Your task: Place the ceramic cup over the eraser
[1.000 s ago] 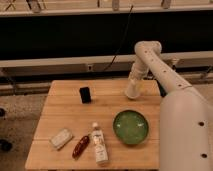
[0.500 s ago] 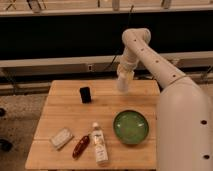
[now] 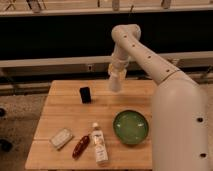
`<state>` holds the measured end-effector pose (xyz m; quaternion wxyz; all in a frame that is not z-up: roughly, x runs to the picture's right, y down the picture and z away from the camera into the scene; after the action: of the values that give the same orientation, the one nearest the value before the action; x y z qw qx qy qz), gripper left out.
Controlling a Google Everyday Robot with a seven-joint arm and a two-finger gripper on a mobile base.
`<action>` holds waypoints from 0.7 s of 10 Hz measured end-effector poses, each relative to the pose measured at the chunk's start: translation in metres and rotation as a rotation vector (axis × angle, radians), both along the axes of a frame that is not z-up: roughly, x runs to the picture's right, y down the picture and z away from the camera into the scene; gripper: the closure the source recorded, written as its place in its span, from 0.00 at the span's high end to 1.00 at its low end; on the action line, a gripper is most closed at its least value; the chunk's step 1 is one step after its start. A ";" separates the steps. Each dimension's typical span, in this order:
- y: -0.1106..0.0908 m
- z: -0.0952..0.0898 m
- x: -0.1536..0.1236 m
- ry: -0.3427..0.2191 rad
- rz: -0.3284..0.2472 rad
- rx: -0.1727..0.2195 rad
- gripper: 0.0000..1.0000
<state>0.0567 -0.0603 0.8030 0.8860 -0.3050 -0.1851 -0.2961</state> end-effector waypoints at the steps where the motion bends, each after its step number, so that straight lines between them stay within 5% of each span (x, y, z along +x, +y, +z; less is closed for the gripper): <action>1: 0.001 -0.003 -0.011 -0.020 -0.021 0.000 0.00; 7: 0.008 -0.018 -0.064 -0.128 -0.118 -0.010 0.00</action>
<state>-0.0078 -0.0525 0.7853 0.8519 -0.3001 -0.2244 -0.3659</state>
